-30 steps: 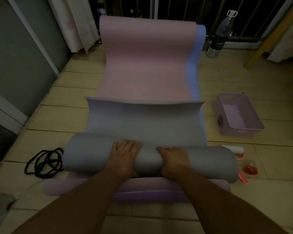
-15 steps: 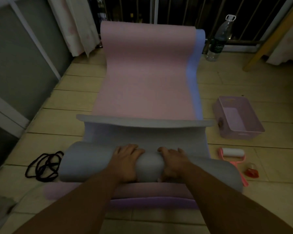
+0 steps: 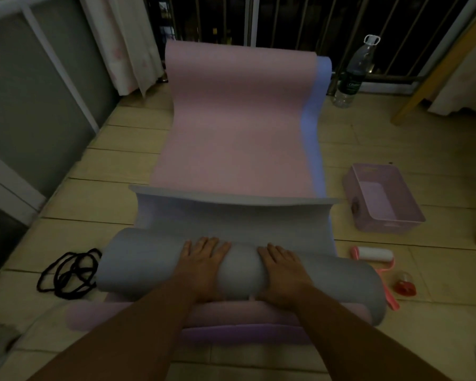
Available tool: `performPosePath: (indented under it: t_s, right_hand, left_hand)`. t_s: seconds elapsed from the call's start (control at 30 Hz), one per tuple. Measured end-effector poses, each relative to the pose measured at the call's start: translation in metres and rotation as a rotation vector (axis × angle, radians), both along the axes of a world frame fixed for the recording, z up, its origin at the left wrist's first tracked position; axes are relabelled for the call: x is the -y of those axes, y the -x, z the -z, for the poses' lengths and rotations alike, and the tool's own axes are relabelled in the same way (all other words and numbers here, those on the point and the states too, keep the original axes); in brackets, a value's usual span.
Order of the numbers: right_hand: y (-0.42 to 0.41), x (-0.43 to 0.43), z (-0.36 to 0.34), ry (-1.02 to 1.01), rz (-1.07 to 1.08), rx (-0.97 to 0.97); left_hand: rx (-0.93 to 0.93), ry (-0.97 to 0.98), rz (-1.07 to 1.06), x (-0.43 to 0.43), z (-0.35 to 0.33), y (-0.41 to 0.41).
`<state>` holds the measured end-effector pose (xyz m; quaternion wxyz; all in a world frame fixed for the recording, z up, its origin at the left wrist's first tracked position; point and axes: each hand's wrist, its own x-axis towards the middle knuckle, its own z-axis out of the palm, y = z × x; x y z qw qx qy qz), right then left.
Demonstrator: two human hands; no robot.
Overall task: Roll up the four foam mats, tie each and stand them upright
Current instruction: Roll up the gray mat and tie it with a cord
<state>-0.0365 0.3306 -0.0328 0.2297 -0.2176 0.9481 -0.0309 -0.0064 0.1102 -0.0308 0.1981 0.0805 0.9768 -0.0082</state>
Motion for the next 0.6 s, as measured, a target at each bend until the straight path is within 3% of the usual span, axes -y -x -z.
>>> performPosePath:
  t_s: [0.13,0.27,0.4,0.5,0.6]
  right_hand:
    - [-0.005,0.007,0.002,-0.089,-0.018,-0.010]
    - [0.001,0.013,-0.005,-0.043,0.030,-0.031]
    - [0.015,0.013,-0.020,-0.072,0.030,0.035]
    - [0.025,0.012,-0.027,-0.097,0.001,0.116]
    - [0.018,0.009,-0.016,-0.037,0.017,0.063]
  left_hand:
    - [0.023,0.004,0.001,-0.003,-0.002,0.003]
    - [-0.045,-0.027,0.001,-0.007,-0.009,0.012]
    - [0.029,0.025,0.034,-0.006,-0.021,0.025]
    - [0.090,-0.031,-0.009,-0.004,-0.021,0.024]
    - [0.041,-0.083,-0.036,-0.005,-0.013,0.010]
